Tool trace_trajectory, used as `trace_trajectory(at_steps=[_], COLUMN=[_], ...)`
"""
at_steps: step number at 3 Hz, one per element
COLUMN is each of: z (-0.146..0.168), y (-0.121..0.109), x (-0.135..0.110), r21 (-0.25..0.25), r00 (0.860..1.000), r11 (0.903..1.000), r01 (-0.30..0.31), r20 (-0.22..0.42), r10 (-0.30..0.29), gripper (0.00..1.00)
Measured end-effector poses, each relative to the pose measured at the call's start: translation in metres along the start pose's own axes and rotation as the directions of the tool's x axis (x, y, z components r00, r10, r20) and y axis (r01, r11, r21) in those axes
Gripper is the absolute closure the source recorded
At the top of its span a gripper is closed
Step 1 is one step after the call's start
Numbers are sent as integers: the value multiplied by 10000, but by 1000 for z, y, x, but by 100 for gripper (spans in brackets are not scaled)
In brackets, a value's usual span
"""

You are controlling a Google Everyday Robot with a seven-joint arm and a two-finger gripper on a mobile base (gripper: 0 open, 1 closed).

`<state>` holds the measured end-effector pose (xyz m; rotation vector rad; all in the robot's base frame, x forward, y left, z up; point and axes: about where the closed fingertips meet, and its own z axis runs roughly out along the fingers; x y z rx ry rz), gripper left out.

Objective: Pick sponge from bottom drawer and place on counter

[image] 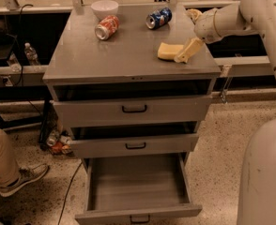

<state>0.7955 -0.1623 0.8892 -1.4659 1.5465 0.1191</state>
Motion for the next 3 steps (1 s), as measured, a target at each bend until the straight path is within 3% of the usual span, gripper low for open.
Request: trace_trajectory(at_steps=[1,2,3], z=[-16,-48,-88], y=[-4,0,19], x=[10,29,47], r21=[590,1597,2775], r00=[9996,9947,9830], r11=[9978,9821,9454], r01=[-294,-1001,-1709], r20=[-7,399,1130], r10=[295,949,1445], gripper=[0,0,0])
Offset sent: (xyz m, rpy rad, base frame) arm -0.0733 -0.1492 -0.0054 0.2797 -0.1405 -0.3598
